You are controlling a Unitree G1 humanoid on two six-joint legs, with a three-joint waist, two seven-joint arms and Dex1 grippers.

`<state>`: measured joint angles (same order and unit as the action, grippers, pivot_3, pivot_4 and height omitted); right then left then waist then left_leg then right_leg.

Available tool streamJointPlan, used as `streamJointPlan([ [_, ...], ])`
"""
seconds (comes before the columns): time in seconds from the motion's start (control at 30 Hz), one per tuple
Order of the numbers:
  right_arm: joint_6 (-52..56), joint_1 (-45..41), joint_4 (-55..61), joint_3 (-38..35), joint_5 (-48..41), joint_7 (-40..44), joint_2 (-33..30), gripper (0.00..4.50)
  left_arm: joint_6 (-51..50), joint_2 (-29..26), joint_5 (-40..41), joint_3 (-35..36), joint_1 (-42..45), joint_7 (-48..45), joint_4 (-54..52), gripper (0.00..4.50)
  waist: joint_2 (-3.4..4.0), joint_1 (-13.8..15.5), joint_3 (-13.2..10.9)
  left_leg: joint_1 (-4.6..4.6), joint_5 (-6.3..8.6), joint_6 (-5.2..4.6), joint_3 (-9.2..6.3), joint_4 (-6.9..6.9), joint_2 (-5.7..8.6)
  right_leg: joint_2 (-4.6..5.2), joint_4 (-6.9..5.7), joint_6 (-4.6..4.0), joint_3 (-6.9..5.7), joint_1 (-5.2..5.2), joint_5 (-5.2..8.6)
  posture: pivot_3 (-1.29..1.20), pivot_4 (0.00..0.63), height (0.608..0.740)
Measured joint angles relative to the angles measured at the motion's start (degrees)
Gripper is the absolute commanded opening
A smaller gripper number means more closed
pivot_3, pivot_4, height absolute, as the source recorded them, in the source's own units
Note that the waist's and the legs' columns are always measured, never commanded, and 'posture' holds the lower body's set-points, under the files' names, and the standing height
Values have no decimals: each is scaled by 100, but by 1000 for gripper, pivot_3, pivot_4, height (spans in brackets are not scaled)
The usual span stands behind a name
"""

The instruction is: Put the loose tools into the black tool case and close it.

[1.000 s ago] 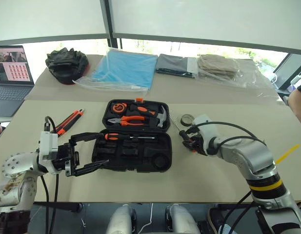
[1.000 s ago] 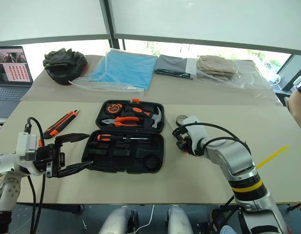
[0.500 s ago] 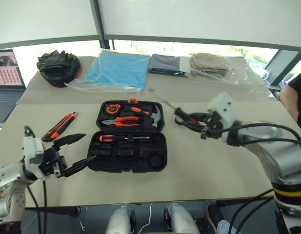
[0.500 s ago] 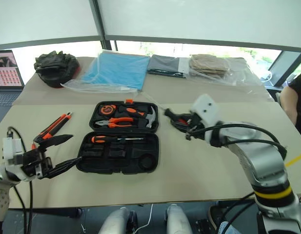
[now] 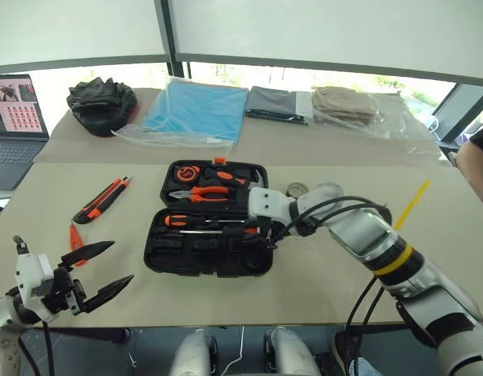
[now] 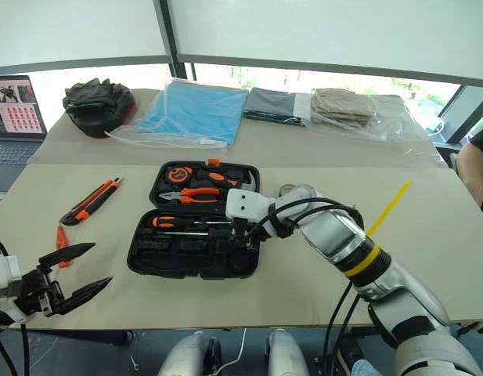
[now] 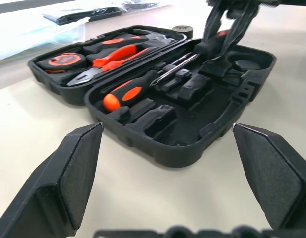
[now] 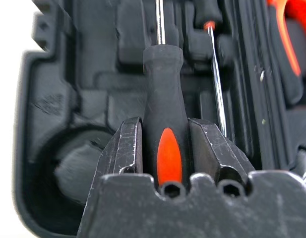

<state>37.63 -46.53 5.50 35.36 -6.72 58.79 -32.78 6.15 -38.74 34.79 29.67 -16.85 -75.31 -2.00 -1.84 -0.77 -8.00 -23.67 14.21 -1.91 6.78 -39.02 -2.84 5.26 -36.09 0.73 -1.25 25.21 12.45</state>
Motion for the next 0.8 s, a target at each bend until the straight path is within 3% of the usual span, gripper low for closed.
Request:
streamJointPlan([
  [0.5, -91, -230, -732, 29, 610, 338, 421, 1041, 0, 5, -22, -143, 3, 92, -211, 4500, 0, -12, 0, 2, -2, 4, -3, 0, -2, -5, -2, -4, -7, -3, 1, 0, 150, 740],
  [0.53, -91, -230, -736, 24, 627, 340, 440, 2044, 0, 4, -22, -143, 5, 92, -211, 4500, 0, -13, 0, 2, -2, 4, -3, 0, -2, -5, -2, -4, -7, -2, 1, 0, 150, 740],
  [0.67, -93, -229, -805, -86, 627, 354, 523, 3158, 0, 4, -33, -143, 28, 92, -207, 4500, 0, -18, 0, 2, -2, 4, -3, 2, -3, -6, -2, -5, -8, -2, 1, 0, 150, 740],
  [0.8, -38, -236, -720, -418, 256, 820, 402, 3158, 0, -1, -68, -142, 39, 82, -190, 4500, 1, -26, 0, 2, -2, 4, -4, 4, -4, -8, -2, -6, -9, -2, 2, 0, 150, 740],
])
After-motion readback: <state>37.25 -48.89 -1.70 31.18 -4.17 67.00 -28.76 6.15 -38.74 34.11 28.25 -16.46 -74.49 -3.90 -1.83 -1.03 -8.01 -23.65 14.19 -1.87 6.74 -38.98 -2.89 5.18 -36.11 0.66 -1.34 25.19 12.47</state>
